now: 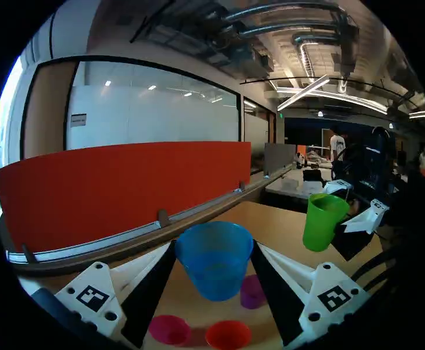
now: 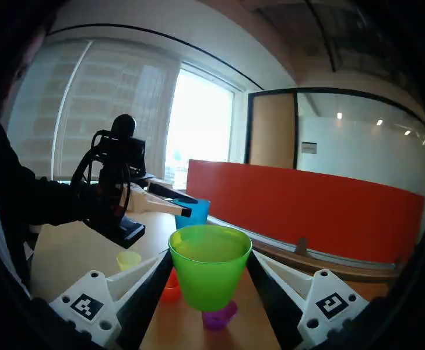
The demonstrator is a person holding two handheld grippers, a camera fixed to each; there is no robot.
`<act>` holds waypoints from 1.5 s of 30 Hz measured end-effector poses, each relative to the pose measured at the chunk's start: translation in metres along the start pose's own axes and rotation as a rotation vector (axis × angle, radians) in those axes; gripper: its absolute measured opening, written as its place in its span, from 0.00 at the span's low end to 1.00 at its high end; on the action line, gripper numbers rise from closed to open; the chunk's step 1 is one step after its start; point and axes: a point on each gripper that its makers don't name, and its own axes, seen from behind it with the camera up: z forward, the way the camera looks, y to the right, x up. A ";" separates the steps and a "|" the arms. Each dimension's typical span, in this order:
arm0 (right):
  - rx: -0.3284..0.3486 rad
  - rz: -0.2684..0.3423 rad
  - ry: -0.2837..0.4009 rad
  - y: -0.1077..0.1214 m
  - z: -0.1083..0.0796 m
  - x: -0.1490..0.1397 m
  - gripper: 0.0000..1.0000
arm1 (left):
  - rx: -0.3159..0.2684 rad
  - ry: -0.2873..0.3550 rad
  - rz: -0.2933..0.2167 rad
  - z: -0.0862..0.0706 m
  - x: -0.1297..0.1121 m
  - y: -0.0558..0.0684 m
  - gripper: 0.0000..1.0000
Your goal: Pour water
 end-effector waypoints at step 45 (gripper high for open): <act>0.023 0.005 0.003 -0.013 0.003 0.010 0.90 | -0.017 0.105 0.062 -0.026 0.040 0.019 0.89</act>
